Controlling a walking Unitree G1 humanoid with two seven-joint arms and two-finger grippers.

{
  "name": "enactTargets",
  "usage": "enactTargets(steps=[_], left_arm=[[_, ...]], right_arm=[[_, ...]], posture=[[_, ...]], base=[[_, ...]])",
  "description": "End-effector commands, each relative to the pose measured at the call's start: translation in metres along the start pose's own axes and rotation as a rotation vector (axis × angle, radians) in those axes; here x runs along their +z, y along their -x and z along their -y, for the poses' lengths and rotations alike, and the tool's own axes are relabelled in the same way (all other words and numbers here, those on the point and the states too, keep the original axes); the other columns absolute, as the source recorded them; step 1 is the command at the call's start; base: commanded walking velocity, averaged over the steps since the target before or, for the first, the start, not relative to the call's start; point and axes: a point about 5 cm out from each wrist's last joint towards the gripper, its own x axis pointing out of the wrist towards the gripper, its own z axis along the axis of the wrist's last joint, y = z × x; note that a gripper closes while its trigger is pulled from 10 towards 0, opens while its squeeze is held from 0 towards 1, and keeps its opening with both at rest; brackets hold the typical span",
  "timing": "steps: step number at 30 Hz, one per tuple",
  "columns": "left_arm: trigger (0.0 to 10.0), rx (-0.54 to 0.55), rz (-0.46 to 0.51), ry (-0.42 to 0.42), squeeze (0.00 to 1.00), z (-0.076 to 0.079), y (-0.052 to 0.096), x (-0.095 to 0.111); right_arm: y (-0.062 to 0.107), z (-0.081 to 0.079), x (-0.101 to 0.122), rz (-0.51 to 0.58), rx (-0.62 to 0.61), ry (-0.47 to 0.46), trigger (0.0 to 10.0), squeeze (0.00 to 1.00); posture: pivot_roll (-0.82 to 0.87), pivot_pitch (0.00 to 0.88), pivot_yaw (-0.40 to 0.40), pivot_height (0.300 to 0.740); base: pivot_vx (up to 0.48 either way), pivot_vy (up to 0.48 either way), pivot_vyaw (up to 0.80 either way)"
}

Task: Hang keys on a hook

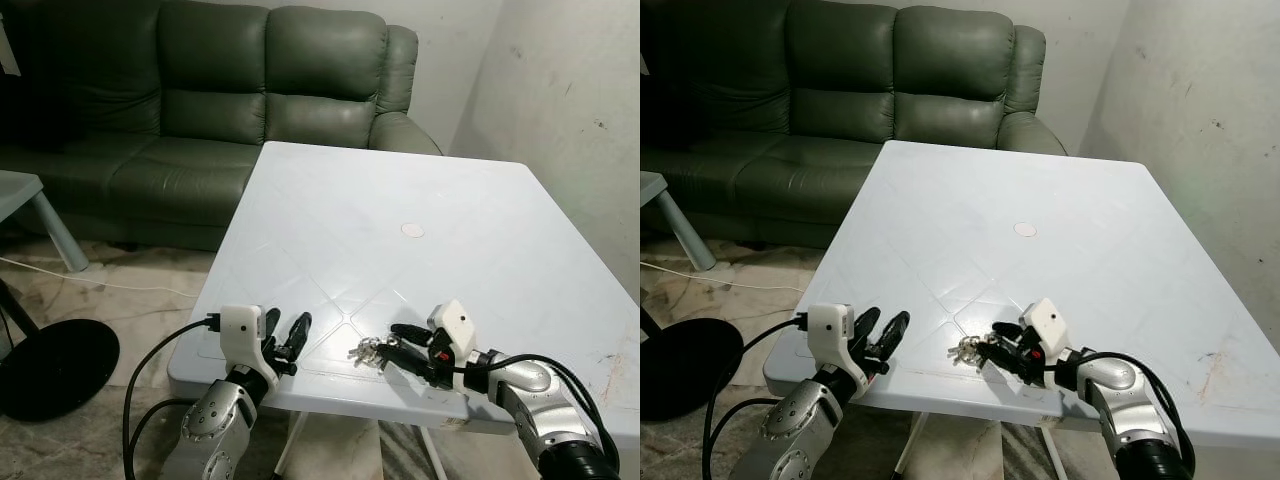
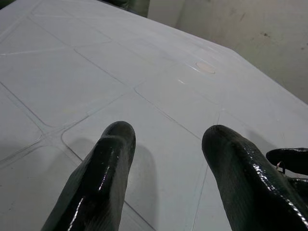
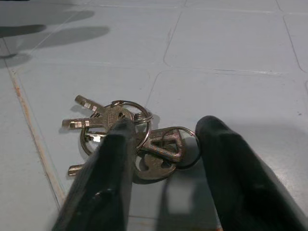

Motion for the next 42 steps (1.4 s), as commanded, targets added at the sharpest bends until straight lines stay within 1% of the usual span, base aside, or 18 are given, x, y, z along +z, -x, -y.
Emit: enactTargets(steps=[1, 34, 35, 36, 37, 41, 42], left_arm=[[10.0, -0.009, 0.023, 0.016, 0.0, 0.006, -0.0035, 0.0055], [10.0, -0.006, 0.028, 0.02, 0.0, 0.0068, -0.0045, 0.0066], [10.0, -0.006, 0.028, 0.02, 0.0, 0.0067, -0.0047, 0.0066], [10.0, -0.006, 0.028, 0.02, 0.0, 0.0067, -0.0049, 0.0067], [10.0, -0.005, 0.028, 0.02, 0.0, 0.0068, -0.0051, 0.0068], [10.0, -0.005, 0.029, 0.02, 0.0, 0.0067, -0.0053, 0.0069], [10.0, -0.006, 0.029, 0.02, 0.0, 0.0067, -0.0053, 0.0069]], right_arm=[[0.003, 0.0041, 0.0035, 0.012, -0.009, 0.008, 0.0, 0.0], [0.0007, 0.0063, 0.0063, 0.034, -0.026, 0.025, 0.0, 0.0], [0.0007, 0.007, 0.0063, 0.031, -0.033, 0.032, 1.6, 0.0], [0.0003, 0.008, 0.0047, 0.016, -0.038, 0.014, 10.0, 0.0], [0.0006, 0.0096, 0.0038, 0.006, -0.045, -0.002, 10.0, 1.0], [0.0009, 0.0106, 0.0049, 0.003, -0.054, 0.016, 10.0, 1.0], [0.0006, 0.0103, 0.0052, 0.004, -0.048, 0.019, 10.0, 0.0]], posture=[[0.06, 0.001, -0.07, 0.74], [0.06, 0.0, -0.07, 0.74], [0.06, 0.0, -0.07, 0.74], [0.06, 0.0, -0.07, 0.74], [0.06, 0.0, -0.07, 0.74], [0.06, 0.0, -0.07, 0.74], [0.06, 0.0, -0.069, 0.74]], base=[[0.0, 0.0, 0.0], [0.0, 0.0, 0.0], [0.0, 0.0, 0.0], [0.0, 0.0, 0.0], [0.0, 0.0, 0.0], [0.0, 0.0, 0.0], [0.0, 0.0, 0.0]])
